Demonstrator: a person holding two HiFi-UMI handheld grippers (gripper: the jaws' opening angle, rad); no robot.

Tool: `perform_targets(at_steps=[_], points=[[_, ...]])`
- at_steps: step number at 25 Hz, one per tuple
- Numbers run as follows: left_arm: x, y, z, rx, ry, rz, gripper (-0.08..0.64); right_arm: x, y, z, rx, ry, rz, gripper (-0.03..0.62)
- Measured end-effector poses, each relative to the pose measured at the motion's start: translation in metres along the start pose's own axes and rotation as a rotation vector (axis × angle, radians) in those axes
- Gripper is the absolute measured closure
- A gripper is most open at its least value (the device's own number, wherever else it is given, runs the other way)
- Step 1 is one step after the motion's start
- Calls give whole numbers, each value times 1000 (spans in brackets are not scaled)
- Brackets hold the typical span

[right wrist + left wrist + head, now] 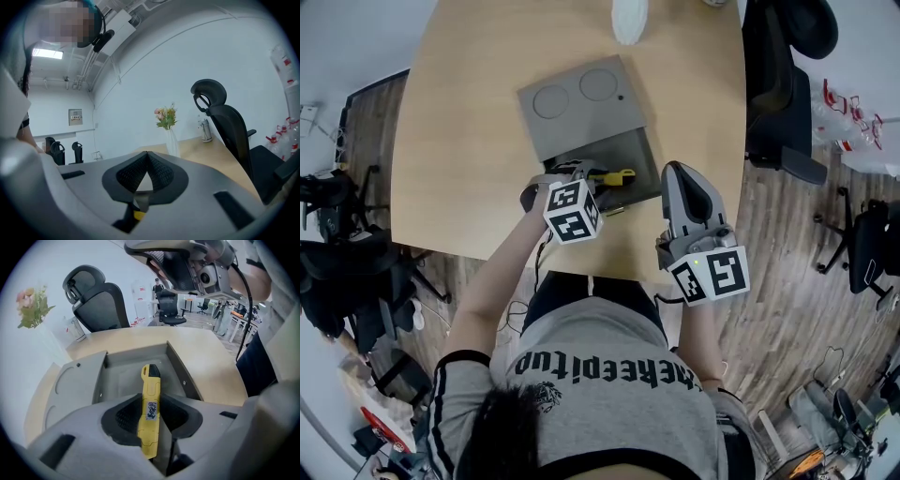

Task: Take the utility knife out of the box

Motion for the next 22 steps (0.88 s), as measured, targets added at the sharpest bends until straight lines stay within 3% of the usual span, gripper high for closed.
perform_targets(at_steps=[22], points=[[-88,-14,20,-157,-256,-325,434,-17,16,44,-37,89,-23,586]])
Point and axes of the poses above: the fingertips, and each gripper's own axes: x forward along the fingers, z to its left, y out of its underside, the point moved 3 cm from there along -x, backward along the fingers, and after that the axes turned 8 degrees about x, right-handed, at the moved point
